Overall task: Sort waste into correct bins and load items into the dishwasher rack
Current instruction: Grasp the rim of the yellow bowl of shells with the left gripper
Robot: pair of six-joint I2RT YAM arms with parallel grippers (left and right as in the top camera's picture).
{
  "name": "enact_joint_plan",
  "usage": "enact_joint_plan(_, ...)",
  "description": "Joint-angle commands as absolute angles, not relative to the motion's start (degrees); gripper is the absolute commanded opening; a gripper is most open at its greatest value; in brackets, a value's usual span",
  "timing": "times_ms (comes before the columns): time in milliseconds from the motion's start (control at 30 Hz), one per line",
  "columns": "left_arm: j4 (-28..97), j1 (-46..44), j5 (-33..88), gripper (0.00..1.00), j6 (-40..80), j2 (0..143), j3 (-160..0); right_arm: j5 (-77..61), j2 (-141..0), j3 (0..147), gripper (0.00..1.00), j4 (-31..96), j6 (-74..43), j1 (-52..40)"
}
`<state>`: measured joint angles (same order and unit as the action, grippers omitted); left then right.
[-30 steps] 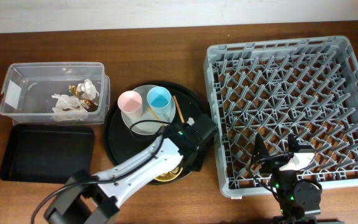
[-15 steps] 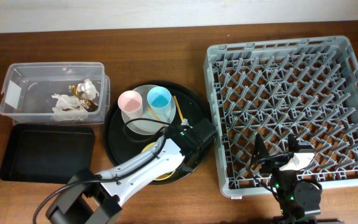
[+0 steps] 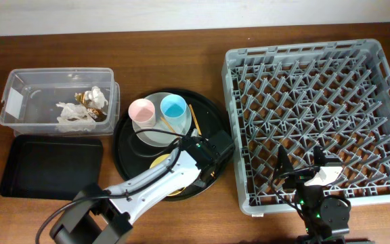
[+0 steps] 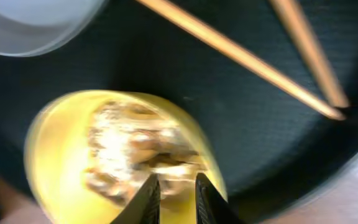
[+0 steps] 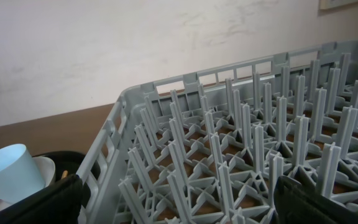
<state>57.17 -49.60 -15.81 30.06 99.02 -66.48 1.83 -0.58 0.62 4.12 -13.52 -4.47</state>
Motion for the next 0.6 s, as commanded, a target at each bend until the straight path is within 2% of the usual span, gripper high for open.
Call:
enact_joint_plan(0, 55.99, -49.71, -6.2, 0.2, 35.22, 99.63, -66.06, 1.93, -0.21, 0.32, 0.98, 4.54, -13.56, -4.05)
enact_joint_plan(133, 54.92, -49.71, -8.64, 0.28, 36.47, 99.63, -66.04, 1.93, -0.21, 0.32, 0.98, 4.54, -13.56, -4.05)
enact_joint_plan(267, 54.59, -49.71, -10.44, 0.28, 36.51, 99.68, -65.69, 1.93, -0.21, 0.32, 0.98, 4.54, -13.56, -4.05)
enact_joint_plan(467, 49.12, -49.71, -11.05, 0.27, 36.91, 99.74, -60.69, 1.93, -0.21, 0.32, 0.98, 4.54, -13.56, -4.05)
enact_joint_plan(567, 47.48, -49.58, -13.98, 0.2, 36.91, 99.72, -60.55, 1.93, -0.21, 0.32, 0.98, 4.54, -13.56, -4.05)
